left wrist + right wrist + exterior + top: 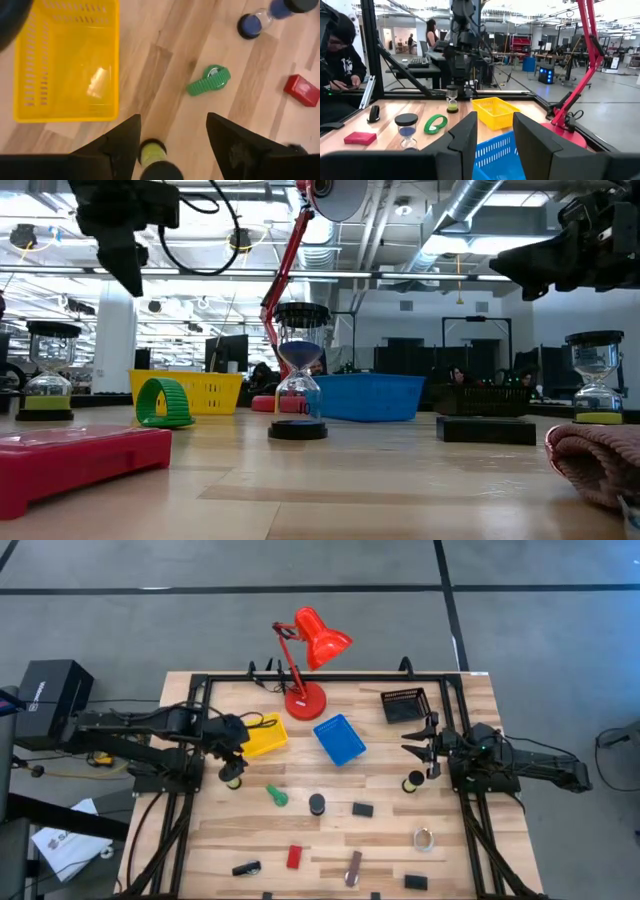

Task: Pick & Place Office items
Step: Put the left light green hourglass into the yellow bin

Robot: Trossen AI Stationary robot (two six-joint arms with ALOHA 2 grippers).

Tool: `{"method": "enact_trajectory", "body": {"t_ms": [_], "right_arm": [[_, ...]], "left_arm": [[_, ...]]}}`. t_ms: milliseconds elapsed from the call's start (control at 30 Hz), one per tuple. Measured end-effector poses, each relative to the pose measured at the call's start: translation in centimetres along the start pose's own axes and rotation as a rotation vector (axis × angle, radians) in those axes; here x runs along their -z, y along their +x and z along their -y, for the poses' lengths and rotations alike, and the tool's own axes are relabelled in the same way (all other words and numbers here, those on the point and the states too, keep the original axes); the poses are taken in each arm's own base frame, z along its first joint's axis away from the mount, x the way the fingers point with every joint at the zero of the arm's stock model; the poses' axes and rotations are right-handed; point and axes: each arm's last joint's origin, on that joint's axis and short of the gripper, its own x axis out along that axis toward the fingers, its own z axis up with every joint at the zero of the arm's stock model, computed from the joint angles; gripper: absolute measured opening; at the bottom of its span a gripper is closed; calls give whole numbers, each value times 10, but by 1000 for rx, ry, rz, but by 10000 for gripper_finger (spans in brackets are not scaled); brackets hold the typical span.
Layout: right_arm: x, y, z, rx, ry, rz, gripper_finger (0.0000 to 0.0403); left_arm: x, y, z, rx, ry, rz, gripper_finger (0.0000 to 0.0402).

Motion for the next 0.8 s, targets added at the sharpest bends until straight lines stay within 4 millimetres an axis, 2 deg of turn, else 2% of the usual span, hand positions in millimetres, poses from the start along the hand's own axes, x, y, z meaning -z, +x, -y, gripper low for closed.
{"method": "enact_trajectory", "body": {"t_ms": [233, 467, 800], "right_arm": [[2, 0, 0, 1, 1, -16, 117], [1, 0, 0, 1, 1, -14, 117], [1, 0, 0, 1, 1, -12, 117]], "left_arm": [[24, 24, 10, -21, -37, -111, 250], [45, 43, 8, -64, -71, -199, 255], [58, 55, 2, -97, -65, -250, 254]]}}
